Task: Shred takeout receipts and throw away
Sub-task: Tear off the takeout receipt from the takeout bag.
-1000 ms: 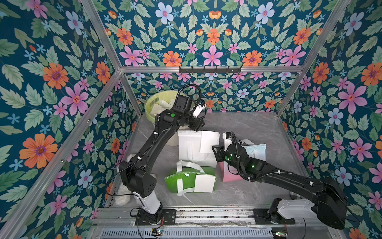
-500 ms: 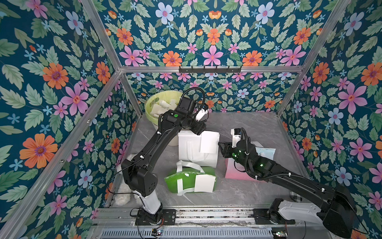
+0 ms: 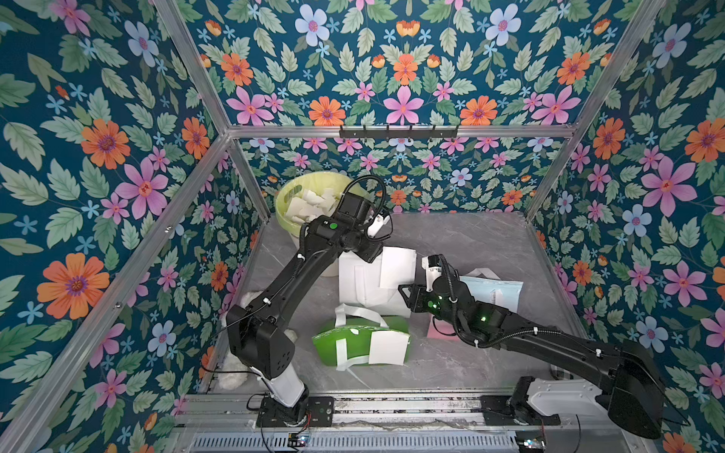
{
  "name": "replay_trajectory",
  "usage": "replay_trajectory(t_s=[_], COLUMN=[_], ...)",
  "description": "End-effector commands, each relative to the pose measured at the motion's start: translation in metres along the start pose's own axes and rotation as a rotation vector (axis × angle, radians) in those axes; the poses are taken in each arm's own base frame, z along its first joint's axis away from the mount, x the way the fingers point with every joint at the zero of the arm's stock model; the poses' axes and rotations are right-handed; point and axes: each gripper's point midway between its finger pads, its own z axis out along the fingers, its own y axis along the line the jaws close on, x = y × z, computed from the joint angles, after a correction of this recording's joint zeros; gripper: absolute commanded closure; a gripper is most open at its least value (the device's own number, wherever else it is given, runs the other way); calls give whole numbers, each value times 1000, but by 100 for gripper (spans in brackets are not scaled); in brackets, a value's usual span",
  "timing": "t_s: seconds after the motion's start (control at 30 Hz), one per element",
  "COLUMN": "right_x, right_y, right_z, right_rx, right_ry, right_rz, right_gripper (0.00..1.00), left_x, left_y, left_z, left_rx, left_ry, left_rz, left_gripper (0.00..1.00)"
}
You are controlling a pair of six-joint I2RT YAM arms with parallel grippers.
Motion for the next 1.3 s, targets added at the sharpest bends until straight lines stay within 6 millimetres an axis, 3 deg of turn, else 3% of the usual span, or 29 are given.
replay_trajectory(t_s=[0.0, 0.2, 0.53, 0.8, 1.27], right_x=[-7, -2, -2, -4, 0], right_y=[-8, -16, -14, -24, -23], right_z=[2, 13, 22, 23, 36], right_rx=[27, 11, -12, 27, 14], right_ry=[-44, -17, -21, -47, -40], right_rz=[67, 153, 183, 197, 203], right_gripper=[53, 50, 49, 45, 39], left_x=[-5, -4, 1, -1, 3], left_y=[4, 3, 1, 3, 4], left_z=[-5, -8, -10, -13, -14], left_rx=[-23, -22, -21, -31, -47], left_ry=[-30, -33, -28, -60, -64], left_rz=[-3, -11, -23, -37, -45], left_gripper=[40, 43, 51, 53, 57])
